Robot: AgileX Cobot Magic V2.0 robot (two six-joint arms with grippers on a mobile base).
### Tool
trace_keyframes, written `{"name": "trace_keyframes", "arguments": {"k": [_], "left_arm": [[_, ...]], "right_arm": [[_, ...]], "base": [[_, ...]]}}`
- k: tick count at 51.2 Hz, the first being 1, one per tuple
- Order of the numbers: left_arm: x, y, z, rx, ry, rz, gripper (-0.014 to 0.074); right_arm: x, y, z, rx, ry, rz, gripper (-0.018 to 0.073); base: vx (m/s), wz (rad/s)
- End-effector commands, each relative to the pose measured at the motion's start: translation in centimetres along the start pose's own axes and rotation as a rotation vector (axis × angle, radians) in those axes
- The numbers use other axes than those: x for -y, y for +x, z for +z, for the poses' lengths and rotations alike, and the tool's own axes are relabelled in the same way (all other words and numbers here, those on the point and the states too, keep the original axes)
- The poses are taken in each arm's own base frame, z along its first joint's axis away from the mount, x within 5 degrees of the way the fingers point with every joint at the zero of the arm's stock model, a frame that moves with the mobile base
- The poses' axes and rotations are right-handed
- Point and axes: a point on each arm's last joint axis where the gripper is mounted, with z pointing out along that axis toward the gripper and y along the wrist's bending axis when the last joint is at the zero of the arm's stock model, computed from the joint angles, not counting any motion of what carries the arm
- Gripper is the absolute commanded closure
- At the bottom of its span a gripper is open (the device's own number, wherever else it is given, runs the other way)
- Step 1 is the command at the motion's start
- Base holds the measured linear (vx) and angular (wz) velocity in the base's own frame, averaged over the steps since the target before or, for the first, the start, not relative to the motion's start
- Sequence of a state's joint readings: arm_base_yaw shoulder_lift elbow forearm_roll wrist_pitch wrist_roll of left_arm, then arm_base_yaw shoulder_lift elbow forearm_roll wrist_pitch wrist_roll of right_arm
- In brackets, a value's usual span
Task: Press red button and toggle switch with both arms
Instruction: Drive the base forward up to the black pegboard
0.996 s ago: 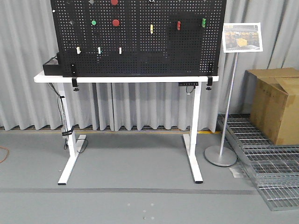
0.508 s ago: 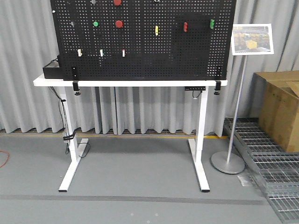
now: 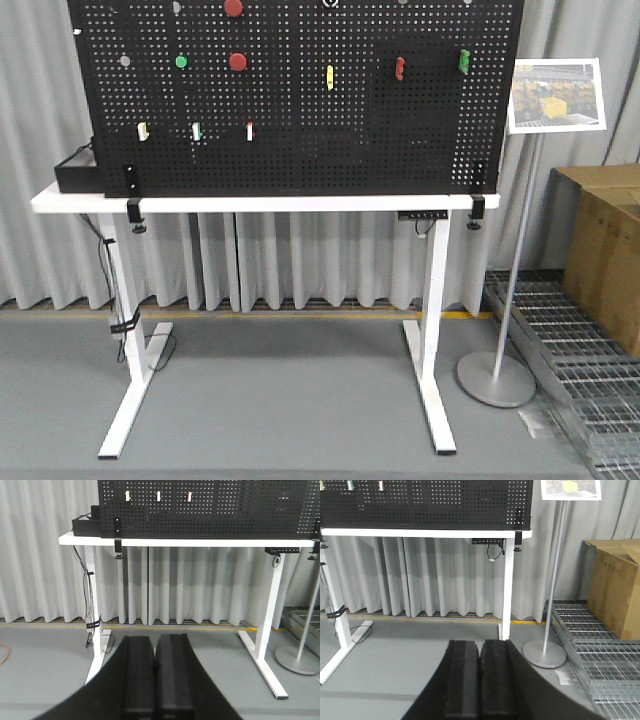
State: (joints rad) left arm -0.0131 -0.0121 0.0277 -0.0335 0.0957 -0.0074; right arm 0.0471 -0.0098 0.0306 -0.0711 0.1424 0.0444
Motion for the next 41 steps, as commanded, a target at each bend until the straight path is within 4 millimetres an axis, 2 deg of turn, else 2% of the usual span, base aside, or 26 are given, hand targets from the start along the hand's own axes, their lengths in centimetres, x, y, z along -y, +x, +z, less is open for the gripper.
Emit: {"name": "trace_keyframes", "arguments": {"k": [1, 41], "left_arm": [[-0.04, 0.27, 0.02, 0.066, -0.001, -0.007, 0.0594], [-0.04, 0.27, 0.02, 0.066, -0.001, -0.007, 0.0594]], "right_arm": [[-0.02, -0.38, -0.08, 0.080, 0.000, -0.007, 0.0563], [-0.02, -0.38, -0.08, 0.080, 0.000, -0.007, 0.0563]], "base": [[0.39, -0.01], [0.46, 0.01]]}}
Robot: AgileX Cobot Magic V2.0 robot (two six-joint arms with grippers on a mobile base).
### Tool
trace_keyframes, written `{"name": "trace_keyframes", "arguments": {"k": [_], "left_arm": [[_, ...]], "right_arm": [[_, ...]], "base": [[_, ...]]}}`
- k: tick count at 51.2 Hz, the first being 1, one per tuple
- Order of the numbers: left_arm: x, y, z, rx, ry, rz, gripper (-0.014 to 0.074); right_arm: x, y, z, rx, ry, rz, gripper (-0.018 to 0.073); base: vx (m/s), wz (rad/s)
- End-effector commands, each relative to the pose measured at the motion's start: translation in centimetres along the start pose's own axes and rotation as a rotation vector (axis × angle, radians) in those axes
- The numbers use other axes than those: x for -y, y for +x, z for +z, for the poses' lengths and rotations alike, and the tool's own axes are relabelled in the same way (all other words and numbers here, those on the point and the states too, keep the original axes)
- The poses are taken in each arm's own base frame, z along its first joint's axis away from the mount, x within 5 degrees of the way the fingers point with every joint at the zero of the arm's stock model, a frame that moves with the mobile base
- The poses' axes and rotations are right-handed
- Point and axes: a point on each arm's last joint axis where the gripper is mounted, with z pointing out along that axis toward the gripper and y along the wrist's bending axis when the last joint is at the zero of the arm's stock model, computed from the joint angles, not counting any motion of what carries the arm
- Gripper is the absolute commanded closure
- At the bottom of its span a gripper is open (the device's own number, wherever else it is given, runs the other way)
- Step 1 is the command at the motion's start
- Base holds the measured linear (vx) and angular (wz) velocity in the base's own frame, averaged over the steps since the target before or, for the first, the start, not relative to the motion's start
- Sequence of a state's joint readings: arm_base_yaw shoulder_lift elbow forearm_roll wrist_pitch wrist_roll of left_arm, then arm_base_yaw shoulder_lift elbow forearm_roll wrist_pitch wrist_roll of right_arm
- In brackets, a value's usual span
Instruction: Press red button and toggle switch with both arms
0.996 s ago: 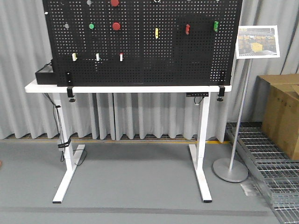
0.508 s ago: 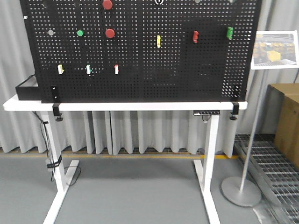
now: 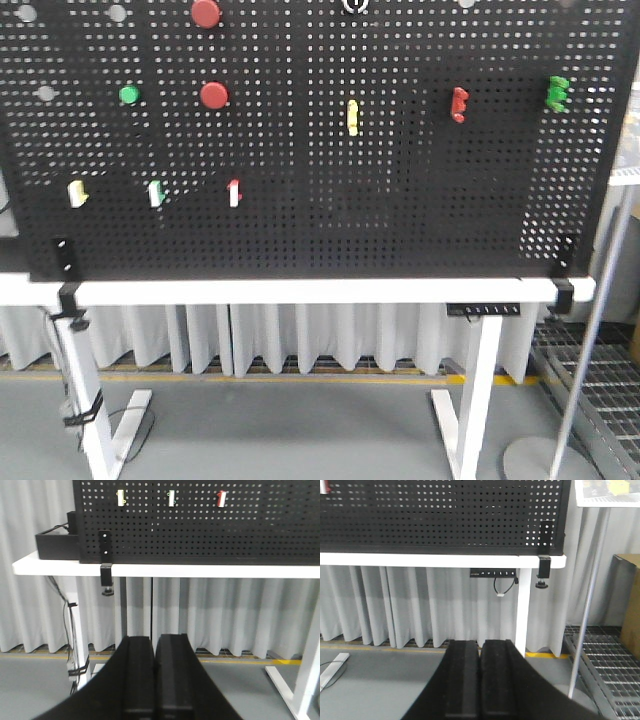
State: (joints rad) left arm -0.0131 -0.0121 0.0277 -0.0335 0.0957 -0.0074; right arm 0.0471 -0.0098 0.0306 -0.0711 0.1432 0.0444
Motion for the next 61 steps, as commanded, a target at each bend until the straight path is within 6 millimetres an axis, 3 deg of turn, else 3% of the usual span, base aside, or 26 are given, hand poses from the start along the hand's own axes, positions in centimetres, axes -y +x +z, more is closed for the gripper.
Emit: {"name": "trace_keyframes", "arguments": {"k": [1, 34, 61], "left_arm": [[-0.04, 0.27, 0.02, 0.066, -0.001, -0.007, 0.0594], [-0.04, 0.27, 0.02, 0.066, -0.001, -0.007, 0.0594], [-0.04, 0.27, 0.02, 0.066, -0.001, -0.007, 0.0594]], "right_arm": [[-0.02, -0.39, -0.08, 0.081, -0.001, -0.007, 0.0563], [-0.02, -0.39, -0.08, 0.081, -0.001, -0.007, 0.0563], [-0.02, -0.39, -0.08, 0.081, -0.001, -0.007, 0.0563]], "base": [[0.46, -0.03], [0.40, -0.01], [0.21, 0.01]]}}
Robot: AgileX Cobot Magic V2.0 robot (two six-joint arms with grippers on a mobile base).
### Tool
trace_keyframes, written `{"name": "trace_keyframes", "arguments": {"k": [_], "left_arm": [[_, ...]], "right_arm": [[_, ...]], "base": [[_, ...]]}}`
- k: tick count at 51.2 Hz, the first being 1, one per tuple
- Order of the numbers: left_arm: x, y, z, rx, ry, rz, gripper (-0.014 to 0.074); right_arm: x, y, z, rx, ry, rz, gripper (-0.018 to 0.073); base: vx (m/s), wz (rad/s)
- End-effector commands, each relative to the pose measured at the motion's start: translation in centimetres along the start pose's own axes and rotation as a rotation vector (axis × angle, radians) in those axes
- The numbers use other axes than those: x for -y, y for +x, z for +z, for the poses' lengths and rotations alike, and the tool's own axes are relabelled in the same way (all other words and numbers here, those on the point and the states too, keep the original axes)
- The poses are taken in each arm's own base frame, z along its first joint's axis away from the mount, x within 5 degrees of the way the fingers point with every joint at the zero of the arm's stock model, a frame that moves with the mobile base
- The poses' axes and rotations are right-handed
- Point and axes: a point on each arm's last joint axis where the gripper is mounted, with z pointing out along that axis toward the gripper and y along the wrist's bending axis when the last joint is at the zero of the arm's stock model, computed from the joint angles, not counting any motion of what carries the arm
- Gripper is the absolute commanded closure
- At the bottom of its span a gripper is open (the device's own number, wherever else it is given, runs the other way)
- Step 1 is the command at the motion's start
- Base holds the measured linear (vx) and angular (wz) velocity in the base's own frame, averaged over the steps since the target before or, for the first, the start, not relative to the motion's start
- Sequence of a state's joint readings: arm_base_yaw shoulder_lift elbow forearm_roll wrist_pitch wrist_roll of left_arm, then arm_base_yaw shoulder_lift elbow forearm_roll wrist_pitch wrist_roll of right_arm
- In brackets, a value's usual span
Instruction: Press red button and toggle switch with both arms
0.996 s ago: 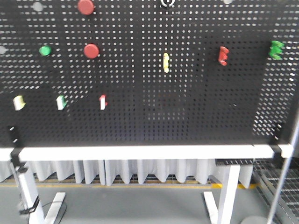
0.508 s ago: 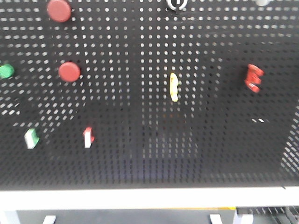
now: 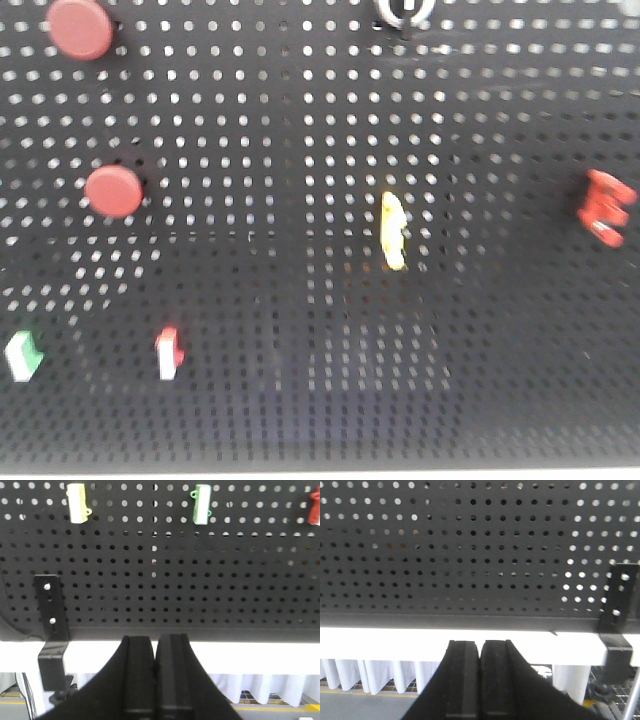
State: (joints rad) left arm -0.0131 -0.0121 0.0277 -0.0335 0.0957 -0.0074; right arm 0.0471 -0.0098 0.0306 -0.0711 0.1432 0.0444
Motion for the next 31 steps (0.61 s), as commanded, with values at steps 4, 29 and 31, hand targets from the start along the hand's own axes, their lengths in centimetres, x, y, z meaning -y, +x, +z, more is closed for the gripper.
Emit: {"name": "trace_keyframes", "arguments": {"k": [4, 29, 31], "left_arm": [[-0.04, 0.27, 0.02, 0.066, -0.001, -0.007, 0.0594], [-0.04, 0.27, 0.02, 0.066, -0.001, -0.007, 0.0594], [-0.04, 0.27, 0.02, 0.066, -0.001, -0.007, 0.0594]], "right_arm": [[-0.02, -0.39, -0.08, 0.081, -0.001, -0.007, 0.0563], [-0.02, -0.39, -0.08, 0.081, -0.001, -0.007, 0.0563], [-0.02, -0.39, -0.08, 0.081, -0.001, -0.007, 0.0563]], "base": [[0.11, 0.01], [0.07, 0.01], [0.03, 0.00]]}}
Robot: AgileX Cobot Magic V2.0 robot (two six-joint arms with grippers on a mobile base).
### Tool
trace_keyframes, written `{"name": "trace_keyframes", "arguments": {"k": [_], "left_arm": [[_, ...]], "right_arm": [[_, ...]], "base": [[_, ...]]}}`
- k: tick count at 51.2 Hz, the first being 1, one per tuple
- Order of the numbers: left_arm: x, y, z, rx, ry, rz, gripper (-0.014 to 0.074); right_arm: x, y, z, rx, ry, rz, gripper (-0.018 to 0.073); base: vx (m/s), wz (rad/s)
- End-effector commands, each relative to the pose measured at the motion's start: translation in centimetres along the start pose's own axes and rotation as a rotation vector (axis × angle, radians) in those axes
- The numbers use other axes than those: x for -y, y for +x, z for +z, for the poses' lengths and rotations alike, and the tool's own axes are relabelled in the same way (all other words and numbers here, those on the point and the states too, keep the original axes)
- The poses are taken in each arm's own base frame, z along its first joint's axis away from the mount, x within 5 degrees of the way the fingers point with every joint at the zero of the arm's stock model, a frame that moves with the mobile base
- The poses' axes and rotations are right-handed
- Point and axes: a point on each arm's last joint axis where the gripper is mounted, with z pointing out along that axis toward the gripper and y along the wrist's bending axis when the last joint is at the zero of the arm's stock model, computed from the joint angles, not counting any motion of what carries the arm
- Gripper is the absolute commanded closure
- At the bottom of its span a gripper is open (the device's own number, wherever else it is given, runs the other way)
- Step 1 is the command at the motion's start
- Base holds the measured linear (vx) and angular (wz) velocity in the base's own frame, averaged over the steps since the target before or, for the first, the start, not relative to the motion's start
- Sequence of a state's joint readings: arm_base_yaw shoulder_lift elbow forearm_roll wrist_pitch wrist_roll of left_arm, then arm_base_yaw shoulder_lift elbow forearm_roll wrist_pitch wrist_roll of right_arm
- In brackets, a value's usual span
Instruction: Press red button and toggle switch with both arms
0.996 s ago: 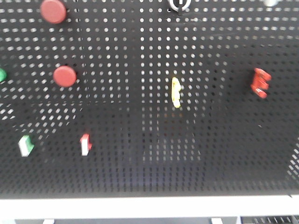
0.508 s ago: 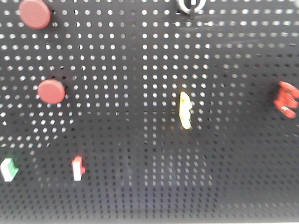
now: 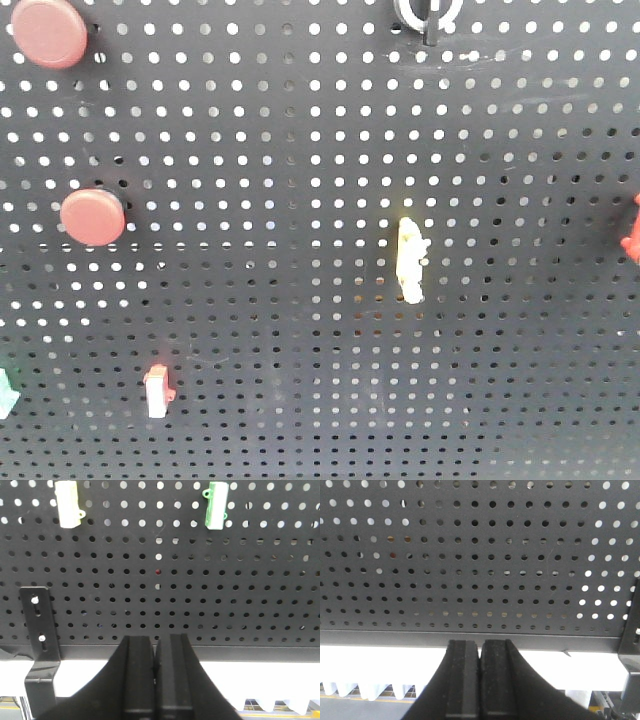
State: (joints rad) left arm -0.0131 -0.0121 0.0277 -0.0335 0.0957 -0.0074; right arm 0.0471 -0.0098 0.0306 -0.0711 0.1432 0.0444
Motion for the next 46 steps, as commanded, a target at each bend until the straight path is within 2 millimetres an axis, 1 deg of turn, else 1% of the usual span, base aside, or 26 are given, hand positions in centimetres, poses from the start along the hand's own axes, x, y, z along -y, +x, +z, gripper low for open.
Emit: {"name": "trace_keyframes", "arguments": {"k": [1, 25, 33, 34, 38, 46], "left_arm": [[0.0, 0.3, 0.0, 0.066, -0.001, -0.007, 0.0594], [0.0, 0.3, 0.0, 0.066, -0.001, -0.007, 0.0594], [0.0, -0.1, 0.0, 0.104, 0.000, -0.017, 0.0594], [0.0, -0.4, -0.1, 0.142, 0.000, -0.017, 0.0594], [0.0, -0.7, -0.1, 0.172, 0.000, -0.017, 0.0594], [-0.1, -2.0, -0.4, 0.312, 0.000, -0.017, 0.0594]], "right_arm": [[0.0, -0.4, -0.1, 0.081, -0.001, -0.007, 0.0563], [0.0, -0.4, -0.1, 0.088, -0.001, -0.007, 0.0563], [-0.1, -1.2, -0.2, 0.173, -0.004, -0.008, 0.0563], [-0.1, -1.7, -0.3, 0.230, -0.007, -0.008, 0.0563], [-0.1, -2.2, -0.4, 0.276, -0.009, -0.008, 0.0563], [-0.1, -3.2, -0.7, 0.387, -0.014, -0.007, 0.0563]], "base": [[0.02, 0.00], [0.00, 0.00], [0.00, 0.00], [0.00, 0.00], [0.00, 0.00], [0.00, 0.00]]}}
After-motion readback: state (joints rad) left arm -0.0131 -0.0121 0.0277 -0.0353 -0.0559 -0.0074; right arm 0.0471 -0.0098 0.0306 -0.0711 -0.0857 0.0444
